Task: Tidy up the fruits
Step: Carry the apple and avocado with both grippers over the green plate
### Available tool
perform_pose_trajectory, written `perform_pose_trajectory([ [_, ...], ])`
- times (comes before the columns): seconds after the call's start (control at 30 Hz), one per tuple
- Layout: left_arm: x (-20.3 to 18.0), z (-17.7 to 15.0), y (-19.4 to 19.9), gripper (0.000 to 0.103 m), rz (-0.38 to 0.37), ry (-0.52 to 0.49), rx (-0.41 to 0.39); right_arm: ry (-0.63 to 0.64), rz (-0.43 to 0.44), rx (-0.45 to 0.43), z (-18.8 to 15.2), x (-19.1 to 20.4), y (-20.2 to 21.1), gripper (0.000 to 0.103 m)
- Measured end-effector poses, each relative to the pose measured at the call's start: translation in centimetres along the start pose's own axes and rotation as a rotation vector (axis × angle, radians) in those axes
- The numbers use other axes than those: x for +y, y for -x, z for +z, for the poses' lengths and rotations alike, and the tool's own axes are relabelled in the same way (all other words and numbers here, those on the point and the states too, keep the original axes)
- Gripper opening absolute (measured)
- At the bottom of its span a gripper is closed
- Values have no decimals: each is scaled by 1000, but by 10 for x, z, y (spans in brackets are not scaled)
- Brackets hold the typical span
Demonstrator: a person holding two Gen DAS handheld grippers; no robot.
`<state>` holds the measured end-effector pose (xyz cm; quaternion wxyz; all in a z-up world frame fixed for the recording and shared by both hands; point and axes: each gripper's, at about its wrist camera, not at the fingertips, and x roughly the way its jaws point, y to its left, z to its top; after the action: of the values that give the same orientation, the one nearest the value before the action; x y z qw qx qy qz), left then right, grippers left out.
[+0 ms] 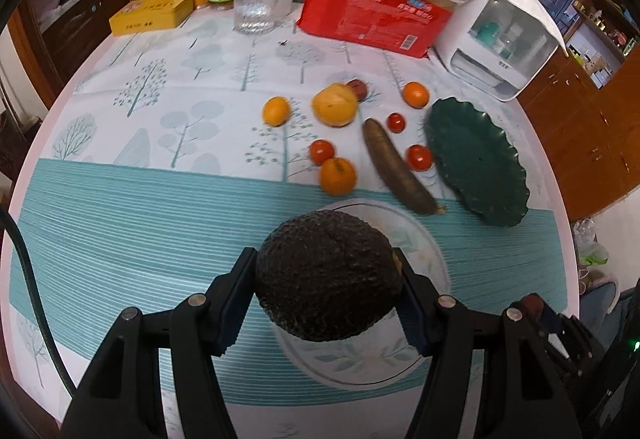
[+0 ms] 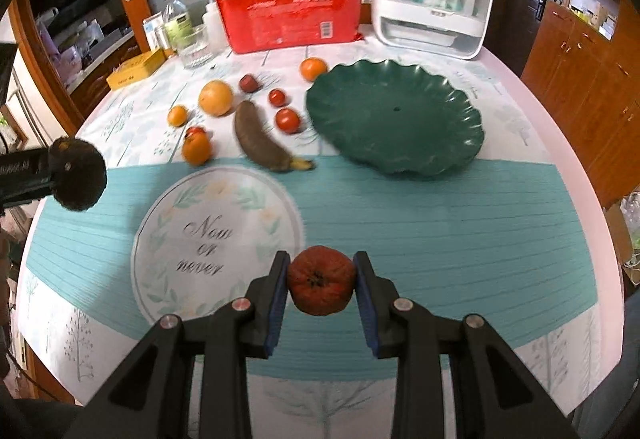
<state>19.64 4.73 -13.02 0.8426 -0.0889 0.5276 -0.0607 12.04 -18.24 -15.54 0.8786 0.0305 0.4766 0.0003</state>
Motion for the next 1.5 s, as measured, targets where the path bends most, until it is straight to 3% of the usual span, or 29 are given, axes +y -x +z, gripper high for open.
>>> perform_pose_trajectory([
  [0.43, -98, 15, 1, 63, 39, 46, -70, 81, 50, -40, 59, -97, -8, 32],
  [0.7, -150, 34, -15, 63, 63, 67, -90, 149, 101, -53, 95, -135, -30, 32],
  [1.0, -189, 52, -47, 63, 74, 50, -68, 158, 171, -75, 117, -159, -61, 32],
  [1.5, -250, 62, -130, 63, -48, -72, -12, 206, 245, -50, 118, -160, -117, 32],
])
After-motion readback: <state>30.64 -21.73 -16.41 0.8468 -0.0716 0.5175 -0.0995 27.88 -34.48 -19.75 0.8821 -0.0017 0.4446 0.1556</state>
